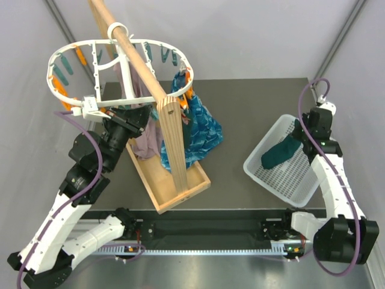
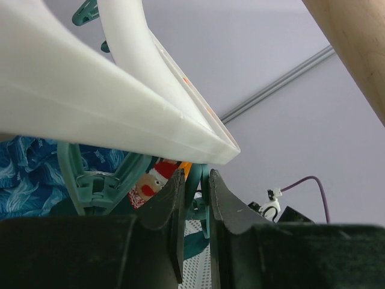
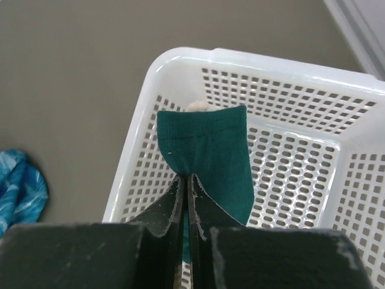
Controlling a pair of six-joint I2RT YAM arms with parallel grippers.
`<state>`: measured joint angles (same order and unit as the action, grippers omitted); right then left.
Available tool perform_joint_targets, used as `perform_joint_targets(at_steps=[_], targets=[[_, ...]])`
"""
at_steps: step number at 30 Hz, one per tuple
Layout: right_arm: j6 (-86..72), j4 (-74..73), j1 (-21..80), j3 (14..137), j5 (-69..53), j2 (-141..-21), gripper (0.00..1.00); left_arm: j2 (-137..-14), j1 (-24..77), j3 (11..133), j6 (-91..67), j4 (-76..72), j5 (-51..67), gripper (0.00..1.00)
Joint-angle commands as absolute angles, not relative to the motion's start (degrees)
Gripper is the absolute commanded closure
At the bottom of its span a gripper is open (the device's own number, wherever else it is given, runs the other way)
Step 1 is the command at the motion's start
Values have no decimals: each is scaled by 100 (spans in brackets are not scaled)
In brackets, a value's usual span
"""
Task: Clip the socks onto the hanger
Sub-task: Pick up the sock from the bin.
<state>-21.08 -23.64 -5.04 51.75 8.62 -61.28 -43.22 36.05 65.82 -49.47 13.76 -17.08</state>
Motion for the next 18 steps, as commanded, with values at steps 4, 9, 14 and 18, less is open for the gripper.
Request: perform_joint_targets(at_steps=[4,9,14,18], targets=[[-1705,-2707,-422,5309,359,-6135,100,-4263,3621,6495,-5115,1362,-1424,100],[-1767,-3005,-387,5291,571,-6521,99,-4184,3621,6469,-5150,1380,-1477,100],[-1828,-3138,-378,5396,677,-7196,84,-4166,3621,6478,-5133,1415,-1476,100],[-1942,-3287,-387,5528,966,-7479,67,-4192,3612,6495,-5168,1415,-1433,100]])
